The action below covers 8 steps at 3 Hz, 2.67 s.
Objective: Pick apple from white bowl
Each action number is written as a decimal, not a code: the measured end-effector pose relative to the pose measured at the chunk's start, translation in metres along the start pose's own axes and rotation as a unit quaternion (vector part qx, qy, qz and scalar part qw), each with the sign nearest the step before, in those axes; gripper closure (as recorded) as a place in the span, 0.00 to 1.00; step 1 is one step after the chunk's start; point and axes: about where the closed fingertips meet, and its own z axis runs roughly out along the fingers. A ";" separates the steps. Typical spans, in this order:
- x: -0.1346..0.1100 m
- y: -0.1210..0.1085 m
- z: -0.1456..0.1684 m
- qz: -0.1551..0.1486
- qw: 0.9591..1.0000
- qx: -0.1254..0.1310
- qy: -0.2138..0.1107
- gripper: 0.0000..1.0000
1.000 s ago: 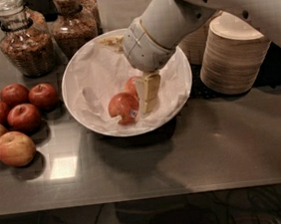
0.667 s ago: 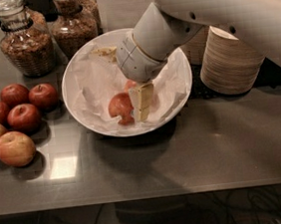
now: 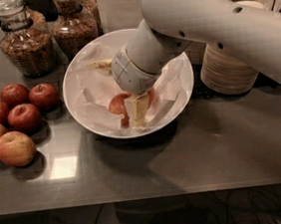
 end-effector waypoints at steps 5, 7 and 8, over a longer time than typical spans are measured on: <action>0.000 0.000 0.000 0.000 1.000 0.000 0.000 1.00; -0.011 -0.009 -0.037 0.006 0.999 0.035 0.004 1.00; -0.012 -0.010 -0.039 0.006 0.999 0.036 0.005 0.81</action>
Offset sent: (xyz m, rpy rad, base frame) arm 0.0000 0.0000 0.0000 0.0000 0.0000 0.0000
